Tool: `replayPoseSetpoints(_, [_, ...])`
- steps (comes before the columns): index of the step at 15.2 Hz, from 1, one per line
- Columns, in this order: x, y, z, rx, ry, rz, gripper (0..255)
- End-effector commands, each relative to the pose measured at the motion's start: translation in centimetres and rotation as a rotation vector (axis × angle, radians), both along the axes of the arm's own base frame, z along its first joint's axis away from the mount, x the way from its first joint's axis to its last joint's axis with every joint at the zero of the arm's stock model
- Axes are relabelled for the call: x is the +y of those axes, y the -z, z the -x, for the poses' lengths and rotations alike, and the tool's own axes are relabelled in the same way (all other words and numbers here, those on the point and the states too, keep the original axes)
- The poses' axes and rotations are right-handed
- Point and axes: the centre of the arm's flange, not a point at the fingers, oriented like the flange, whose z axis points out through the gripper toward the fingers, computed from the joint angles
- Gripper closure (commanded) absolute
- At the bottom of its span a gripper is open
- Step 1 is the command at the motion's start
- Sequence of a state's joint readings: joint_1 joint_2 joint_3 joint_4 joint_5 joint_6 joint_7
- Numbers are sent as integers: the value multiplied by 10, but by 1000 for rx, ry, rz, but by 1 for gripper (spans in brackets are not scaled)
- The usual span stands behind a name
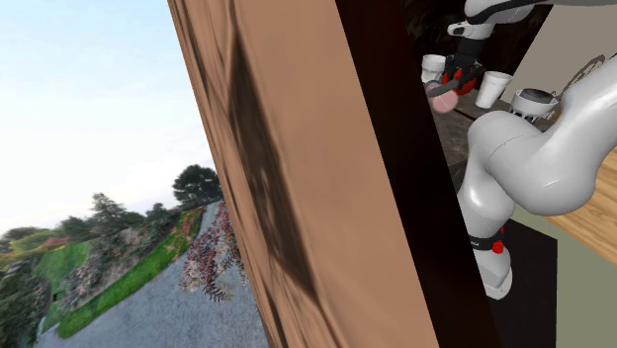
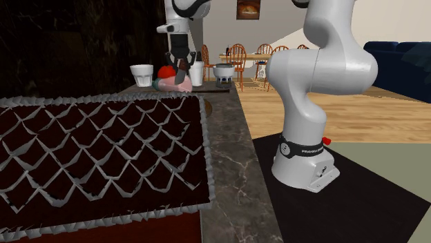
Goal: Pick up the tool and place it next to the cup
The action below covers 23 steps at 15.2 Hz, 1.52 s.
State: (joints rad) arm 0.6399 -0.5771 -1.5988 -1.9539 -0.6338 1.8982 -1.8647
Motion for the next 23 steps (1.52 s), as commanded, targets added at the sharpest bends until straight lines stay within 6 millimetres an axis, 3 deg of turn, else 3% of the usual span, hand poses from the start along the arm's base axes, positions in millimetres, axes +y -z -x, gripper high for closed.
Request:
replayPoseSetpoints(1, [3, 36, 4, -10, -1, -13, 255])
replayPoseSetpoints(11, [3, 89, 4, -10, -1, -13, 255])
replayPoseSetpoints(19, [3, 89, 4, -10, -1, -13, 255])
replayPoseSetpoints(20, [10, 87, -10, -1, 1, -8, 0])
replayPoseSetpoints(23, [0, 80, -12, -5, -2, -11, 0])
